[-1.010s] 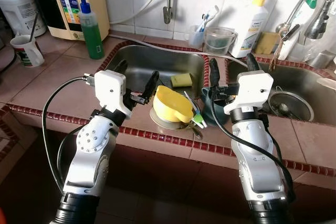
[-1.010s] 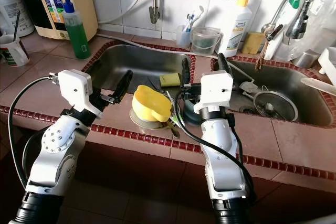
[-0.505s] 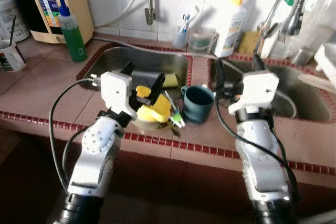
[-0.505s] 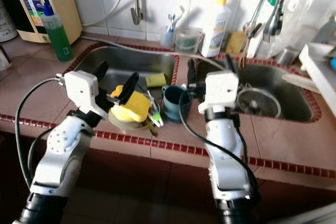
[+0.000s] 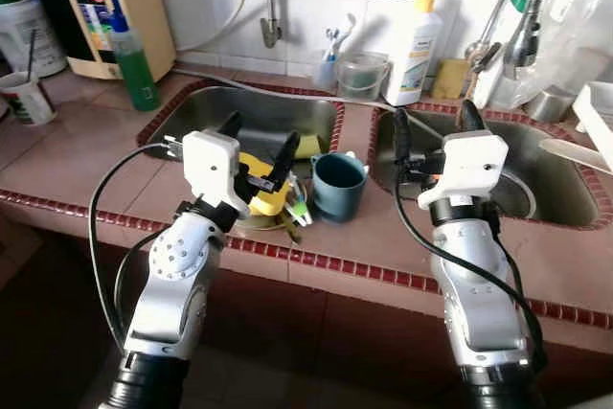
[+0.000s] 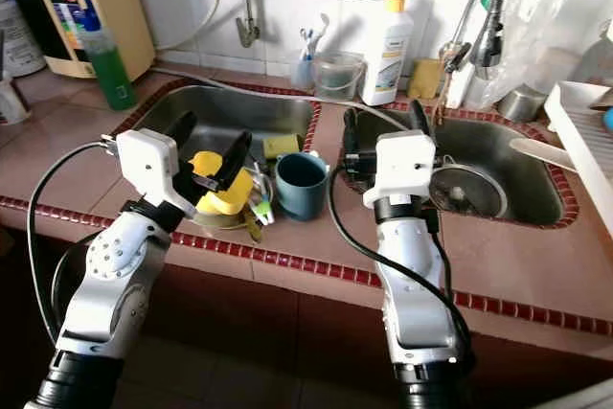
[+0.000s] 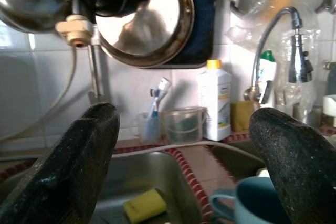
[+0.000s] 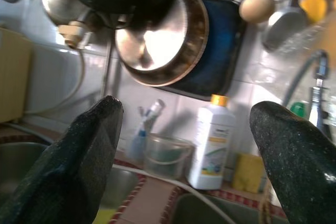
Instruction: Kitchen organization
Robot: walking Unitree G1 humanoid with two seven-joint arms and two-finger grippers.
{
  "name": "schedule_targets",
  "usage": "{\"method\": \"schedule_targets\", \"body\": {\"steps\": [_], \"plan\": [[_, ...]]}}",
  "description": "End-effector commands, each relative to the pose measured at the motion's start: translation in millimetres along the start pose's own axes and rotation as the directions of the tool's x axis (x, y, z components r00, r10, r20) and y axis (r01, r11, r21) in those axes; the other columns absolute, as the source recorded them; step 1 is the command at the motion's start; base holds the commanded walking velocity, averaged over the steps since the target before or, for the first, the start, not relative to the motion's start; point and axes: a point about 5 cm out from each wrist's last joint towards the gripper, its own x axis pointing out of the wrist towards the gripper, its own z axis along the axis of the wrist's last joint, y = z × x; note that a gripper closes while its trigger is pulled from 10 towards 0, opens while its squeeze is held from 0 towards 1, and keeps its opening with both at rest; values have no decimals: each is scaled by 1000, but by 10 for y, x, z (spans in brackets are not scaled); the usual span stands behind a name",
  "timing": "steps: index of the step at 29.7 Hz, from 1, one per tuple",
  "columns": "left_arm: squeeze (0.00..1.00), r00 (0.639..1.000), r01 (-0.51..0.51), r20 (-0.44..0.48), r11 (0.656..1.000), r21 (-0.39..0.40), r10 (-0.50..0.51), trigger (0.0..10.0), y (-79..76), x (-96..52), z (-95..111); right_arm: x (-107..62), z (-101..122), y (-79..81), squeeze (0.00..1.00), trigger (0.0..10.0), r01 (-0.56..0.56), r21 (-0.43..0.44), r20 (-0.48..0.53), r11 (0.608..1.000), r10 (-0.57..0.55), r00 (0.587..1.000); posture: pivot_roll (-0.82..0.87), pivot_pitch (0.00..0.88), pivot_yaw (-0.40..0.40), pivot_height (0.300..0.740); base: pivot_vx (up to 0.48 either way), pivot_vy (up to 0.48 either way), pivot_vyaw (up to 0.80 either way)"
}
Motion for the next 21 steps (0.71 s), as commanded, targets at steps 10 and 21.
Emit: {"method": "schedule_targets", "body": {"steps": [10,21], "plan": [[0,1000,13,-16,1000,17,-13,10000,70,1,-22,28,-7,-26,0,10000,7,12,7,1000,-7,1000,-170,0,-2,740,0,0,0],[0,998,64,24,996,61,-65,10000,71,307,47,107,-11,-90,714,10000,33,16,2,999,-33,999,-186,0,-25,740,0,0,0]]}}
